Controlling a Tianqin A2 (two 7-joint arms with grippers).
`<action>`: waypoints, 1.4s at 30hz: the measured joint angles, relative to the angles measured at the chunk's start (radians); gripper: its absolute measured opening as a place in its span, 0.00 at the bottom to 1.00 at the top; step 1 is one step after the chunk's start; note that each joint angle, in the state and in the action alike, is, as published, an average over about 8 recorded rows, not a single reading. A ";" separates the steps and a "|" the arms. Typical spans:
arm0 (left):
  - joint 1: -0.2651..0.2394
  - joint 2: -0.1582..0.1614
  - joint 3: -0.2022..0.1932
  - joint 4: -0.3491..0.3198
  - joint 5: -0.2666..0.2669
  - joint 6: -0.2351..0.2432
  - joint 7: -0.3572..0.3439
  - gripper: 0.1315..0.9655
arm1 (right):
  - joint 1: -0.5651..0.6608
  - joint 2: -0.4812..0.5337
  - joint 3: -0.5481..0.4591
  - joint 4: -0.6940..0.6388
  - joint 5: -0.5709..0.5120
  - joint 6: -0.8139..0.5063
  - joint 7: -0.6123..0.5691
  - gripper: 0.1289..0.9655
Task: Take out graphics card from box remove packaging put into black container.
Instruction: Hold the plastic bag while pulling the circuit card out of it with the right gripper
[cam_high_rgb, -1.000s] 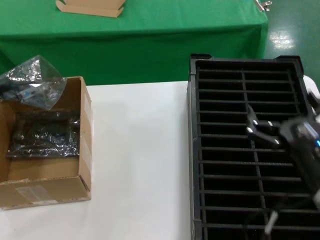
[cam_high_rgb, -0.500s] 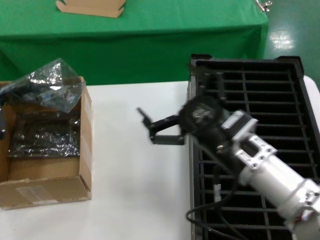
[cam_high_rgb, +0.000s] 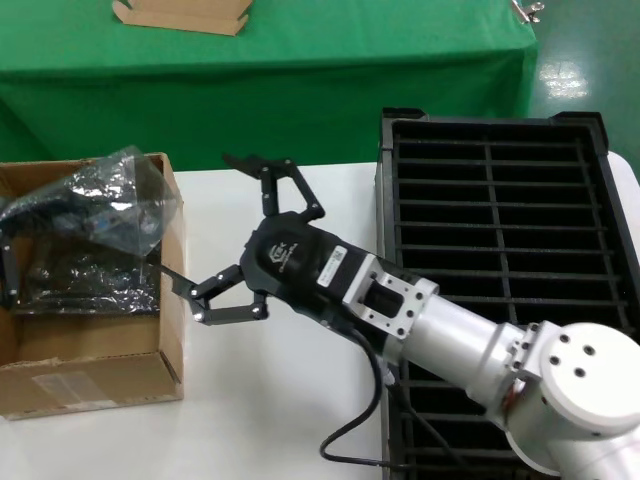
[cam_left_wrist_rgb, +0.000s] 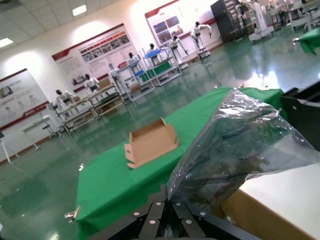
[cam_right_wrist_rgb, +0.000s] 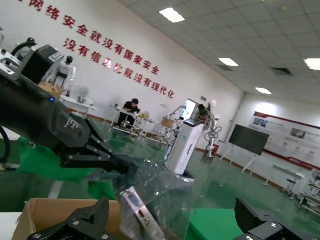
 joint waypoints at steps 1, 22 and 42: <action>0.008 -0.001 -0.002 -0.004 0.001 0.001 0.001 0.01 | 0.008 -0.006 -0.003 -0.011 0.000 -0.007 -0.007 0.91; 0.078 0.013 -0.090 -0.006 -0.257 0.105 0.227 0.01 | 0.080 -0.082 -0.009 -0.164 -0.002 -0.053 -0.096 0.51; 0.036 -0.032 -0.072 0.061 -0.288 0.097 0.253 0.01 | 0.137 -0.128 -0.003 -0.300 0.032 -0.079 -0.116 0.10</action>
